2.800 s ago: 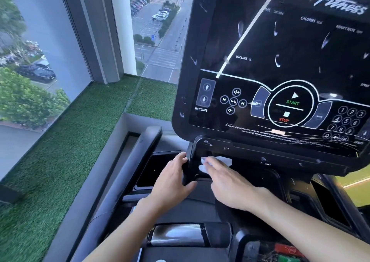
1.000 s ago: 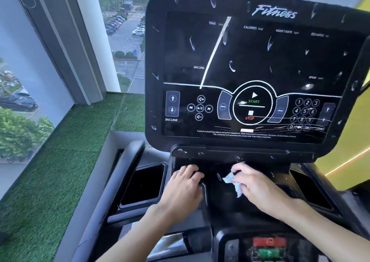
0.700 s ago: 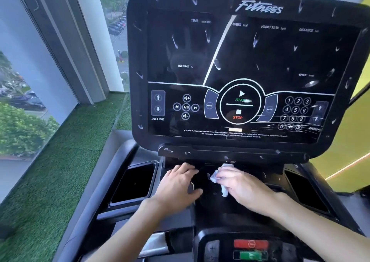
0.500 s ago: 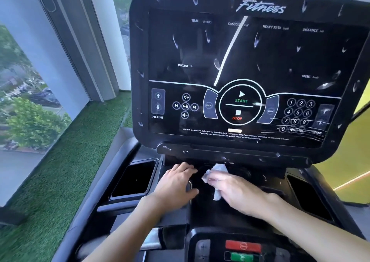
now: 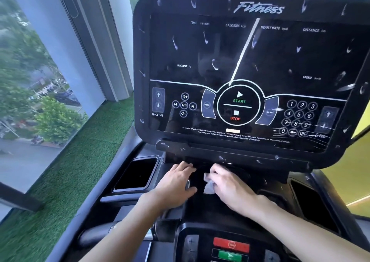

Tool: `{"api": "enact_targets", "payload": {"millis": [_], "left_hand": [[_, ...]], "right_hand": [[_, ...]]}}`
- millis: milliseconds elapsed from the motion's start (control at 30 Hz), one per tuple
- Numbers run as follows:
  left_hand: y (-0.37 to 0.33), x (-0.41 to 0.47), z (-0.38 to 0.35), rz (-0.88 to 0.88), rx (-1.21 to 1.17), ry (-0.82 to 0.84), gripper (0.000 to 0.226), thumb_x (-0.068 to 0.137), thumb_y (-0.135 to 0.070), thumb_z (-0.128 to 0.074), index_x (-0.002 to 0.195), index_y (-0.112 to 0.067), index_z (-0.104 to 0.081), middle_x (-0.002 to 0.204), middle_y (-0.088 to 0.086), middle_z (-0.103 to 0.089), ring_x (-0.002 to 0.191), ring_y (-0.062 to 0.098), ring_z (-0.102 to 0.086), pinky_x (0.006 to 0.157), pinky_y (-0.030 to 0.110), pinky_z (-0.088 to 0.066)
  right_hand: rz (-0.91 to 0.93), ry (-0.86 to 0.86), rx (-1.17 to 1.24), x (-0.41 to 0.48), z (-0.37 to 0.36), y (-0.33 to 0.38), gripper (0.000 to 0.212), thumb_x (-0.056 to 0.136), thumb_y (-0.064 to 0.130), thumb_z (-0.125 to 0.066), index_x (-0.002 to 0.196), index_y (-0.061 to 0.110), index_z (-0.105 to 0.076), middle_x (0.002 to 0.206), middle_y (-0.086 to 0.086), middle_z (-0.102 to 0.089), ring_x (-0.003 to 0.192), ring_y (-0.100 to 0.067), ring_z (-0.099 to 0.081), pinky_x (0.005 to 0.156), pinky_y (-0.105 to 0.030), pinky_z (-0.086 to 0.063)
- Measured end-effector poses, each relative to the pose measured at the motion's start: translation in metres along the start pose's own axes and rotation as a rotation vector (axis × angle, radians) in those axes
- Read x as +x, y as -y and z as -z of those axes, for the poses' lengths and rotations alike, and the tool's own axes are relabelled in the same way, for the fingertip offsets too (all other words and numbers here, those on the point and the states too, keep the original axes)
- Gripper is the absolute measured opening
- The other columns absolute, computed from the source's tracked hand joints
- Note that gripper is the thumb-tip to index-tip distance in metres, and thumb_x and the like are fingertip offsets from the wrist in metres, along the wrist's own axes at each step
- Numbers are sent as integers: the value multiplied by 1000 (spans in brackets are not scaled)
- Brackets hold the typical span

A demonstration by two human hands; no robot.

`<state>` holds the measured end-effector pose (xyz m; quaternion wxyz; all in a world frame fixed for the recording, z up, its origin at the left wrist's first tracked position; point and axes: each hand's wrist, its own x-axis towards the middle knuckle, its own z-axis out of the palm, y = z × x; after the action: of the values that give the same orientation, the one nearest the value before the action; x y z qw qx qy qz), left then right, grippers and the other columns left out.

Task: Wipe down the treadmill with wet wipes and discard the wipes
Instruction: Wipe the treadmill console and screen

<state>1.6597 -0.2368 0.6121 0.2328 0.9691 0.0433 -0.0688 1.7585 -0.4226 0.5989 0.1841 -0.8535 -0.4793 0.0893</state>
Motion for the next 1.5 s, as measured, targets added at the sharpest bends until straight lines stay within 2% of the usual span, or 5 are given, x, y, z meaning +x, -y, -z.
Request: {"api": "enact_targets", "payload": {"millis": [100,367,600,1400,1500], "left_hand": [[-19,0,-4,68,59,-41,81,76,-82,-43,140,-34,-45,135,-2,-42,124,23,-39,109,37,-35],[-37,5,-17,144,172,-170,30,92,-44,-56,121,-34,-58,127,0,-38,120,29,-37,100,39,-34],[-25,5,-16,90,92,-206,38,85,-46,-60,121,-32,-57,120,-6,-46,114,22,-43,93,34,-40],[-2,-8,-15,-31,-87,-176,53,88,-25,-58,138,-11,-50,145,1,-45,134,20,-38,114,23,-24],[-3,-8,-15,-11,-64,-166,54,86,-28,-55,138,-11,-51,143,1,-46,132,21,-40,113,25,-26]], "right_hand": [[-8,7,19,-3,0,4,19,97,13,-53,109,15,-67,100,5,-47,97,-16,-50,83,-30,-45],[-63,42,317,-29,17,5,48,90,4,-57,132,26,-62,128,22,-55,106,1,-58,97,-17,-44],[137,226,-37,-17,23,7,55,100,25,-51,153,23,-36,159,17,-26,148,-2,-13,122,-23,-17],[-80,321,99,-22,28,0,50,101,2,-34,146,18,-48,154,32,-15,132,30,2,114,-4,-3],[-77,459,146,-31,32,3,45,107,20,-36,152,23,-41,158,27,-12,143,16,-2,123,-20,-4]]}}
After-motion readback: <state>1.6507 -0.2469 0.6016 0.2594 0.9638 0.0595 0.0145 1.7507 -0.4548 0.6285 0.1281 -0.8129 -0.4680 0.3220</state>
